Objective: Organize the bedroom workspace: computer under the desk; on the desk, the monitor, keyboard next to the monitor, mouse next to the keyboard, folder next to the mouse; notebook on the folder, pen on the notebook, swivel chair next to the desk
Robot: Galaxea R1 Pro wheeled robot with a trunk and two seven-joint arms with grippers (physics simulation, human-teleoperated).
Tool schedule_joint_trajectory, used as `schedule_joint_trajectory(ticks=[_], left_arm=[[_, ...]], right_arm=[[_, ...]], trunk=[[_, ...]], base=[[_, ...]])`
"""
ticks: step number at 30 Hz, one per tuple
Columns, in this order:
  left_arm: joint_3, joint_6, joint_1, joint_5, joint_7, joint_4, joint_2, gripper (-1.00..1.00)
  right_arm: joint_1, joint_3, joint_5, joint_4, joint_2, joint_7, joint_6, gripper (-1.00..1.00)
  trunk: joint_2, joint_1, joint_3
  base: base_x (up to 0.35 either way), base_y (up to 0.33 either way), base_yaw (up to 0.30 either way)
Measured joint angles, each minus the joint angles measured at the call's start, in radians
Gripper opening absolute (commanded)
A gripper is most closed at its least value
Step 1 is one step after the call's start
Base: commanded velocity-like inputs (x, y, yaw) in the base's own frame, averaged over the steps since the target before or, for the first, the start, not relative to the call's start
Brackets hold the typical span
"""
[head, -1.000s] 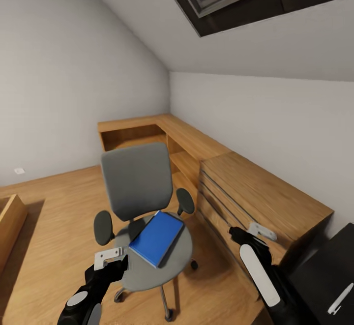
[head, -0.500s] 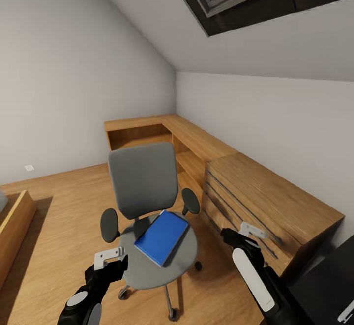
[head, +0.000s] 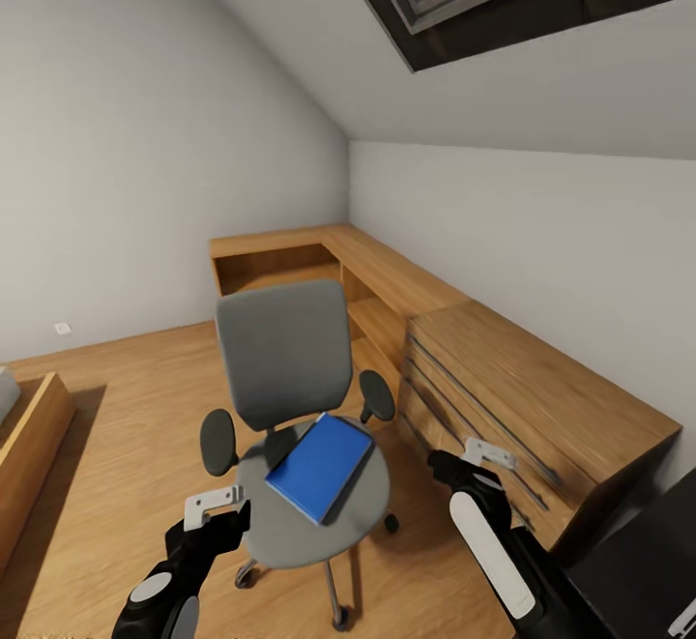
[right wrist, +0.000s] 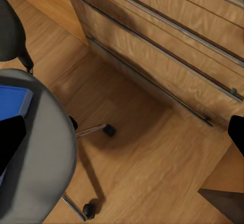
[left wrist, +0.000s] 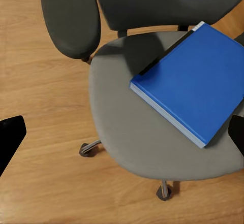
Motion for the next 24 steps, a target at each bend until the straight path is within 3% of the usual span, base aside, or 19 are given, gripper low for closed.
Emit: schedule_joint_trajectory(ticks=[24], left_arm=[[0.001, 0.0, 0.0, -0.001, 0.002, 0.003, 0.0, 1.0]], right_arm=[[0.0, 0.007, 0.0, 0.001, 0.0, -0.001, -0.014, 1.0]], trunk=[[0.0, 0.0, 0.0]], base=[[0.0, 0.0, 0.275]])
